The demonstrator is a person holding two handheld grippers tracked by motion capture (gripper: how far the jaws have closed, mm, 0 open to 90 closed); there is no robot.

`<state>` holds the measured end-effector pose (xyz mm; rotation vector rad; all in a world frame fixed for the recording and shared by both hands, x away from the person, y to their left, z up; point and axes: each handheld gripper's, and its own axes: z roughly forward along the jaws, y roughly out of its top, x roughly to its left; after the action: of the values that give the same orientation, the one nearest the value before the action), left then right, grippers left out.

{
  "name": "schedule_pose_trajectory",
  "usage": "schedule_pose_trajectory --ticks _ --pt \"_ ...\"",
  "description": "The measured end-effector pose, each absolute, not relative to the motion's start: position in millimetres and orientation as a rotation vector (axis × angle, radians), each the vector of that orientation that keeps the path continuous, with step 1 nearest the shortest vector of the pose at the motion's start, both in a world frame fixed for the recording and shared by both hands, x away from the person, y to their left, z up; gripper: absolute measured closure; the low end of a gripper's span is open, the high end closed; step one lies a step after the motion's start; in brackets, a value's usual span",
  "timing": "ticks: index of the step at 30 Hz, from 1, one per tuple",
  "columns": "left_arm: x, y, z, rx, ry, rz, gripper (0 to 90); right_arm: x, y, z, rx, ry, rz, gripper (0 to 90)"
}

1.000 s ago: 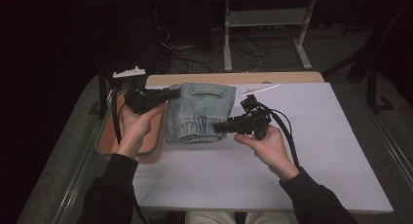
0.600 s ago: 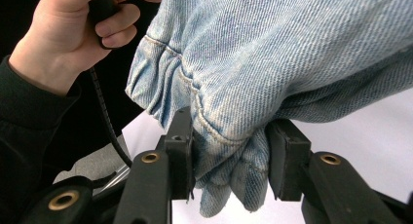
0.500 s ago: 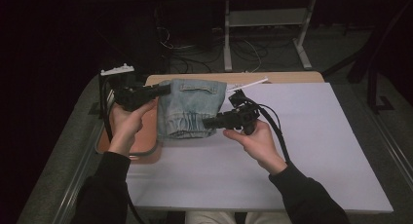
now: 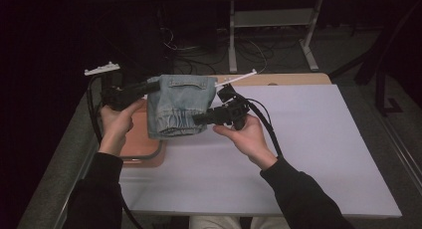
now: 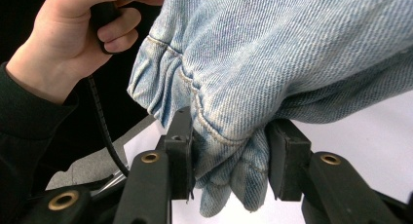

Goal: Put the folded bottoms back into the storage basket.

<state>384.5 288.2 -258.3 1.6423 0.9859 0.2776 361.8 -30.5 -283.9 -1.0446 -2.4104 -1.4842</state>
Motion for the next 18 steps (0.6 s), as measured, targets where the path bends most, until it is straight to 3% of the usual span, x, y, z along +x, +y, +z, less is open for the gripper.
schedule_pose_trajectory --ticks 18 --pt "380.1 332.4 -247.3 1.590 1.046 0.345 71.9 373.0 18.0 -275.4 -0.989 -2.427 -1.501 59.1"
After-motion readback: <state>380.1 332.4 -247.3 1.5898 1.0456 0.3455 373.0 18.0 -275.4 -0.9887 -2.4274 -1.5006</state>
